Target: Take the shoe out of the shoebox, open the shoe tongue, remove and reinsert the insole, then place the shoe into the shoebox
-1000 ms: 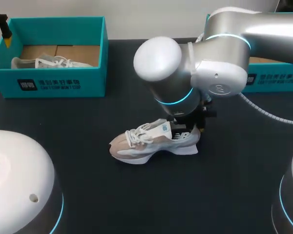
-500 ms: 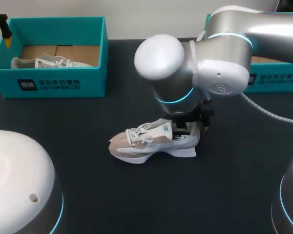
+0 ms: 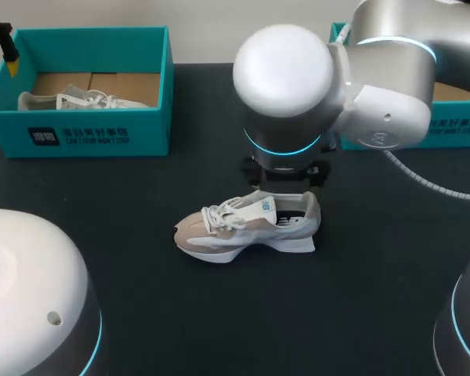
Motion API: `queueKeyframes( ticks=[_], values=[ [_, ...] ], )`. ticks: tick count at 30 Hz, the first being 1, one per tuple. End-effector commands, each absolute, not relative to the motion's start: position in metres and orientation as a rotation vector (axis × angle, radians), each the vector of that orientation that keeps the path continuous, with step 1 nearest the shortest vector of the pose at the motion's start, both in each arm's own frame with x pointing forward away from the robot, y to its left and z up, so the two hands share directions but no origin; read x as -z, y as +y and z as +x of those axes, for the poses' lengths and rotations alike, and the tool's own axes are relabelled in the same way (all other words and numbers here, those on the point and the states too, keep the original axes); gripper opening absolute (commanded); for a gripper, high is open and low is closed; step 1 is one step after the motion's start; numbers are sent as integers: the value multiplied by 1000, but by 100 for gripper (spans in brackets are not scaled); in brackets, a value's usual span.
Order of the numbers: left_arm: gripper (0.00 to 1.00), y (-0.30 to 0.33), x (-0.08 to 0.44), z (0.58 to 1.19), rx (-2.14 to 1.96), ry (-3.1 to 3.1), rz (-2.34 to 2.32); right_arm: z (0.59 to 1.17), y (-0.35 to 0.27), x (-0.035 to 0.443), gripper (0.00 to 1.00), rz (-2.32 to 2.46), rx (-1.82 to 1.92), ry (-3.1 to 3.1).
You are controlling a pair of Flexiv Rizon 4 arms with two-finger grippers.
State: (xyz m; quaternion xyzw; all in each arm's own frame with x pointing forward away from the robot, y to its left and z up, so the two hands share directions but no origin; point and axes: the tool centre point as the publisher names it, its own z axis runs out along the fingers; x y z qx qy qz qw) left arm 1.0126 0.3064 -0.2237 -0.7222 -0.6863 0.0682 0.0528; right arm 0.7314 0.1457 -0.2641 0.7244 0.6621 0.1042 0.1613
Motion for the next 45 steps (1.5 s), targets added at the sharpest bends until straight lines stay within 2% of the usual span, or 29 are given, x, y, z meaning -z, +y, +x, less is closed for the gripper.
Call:
queueKeyframes(
  ticks=[1,10,28,36,45],
  values=[
    [100,307,223,1012,-203,-2086,-2197,730,158,264,100,1734,-374,2191],
    [100,307,223,1012,-203,-2086,-2197,723,187,258,100,1265,-139,2457],
    [100,307,223,1012,-203,-2086,-2197,723,187,258,100,1265,-139,2457],
    [100,307,223,1012,-203,-2086,-2197,714,148,259,100,906,-511,2697],
    [100,307,223,1012,-203,-2086,-2197,718,128,254,100,605,-550,2881]
  ],
)
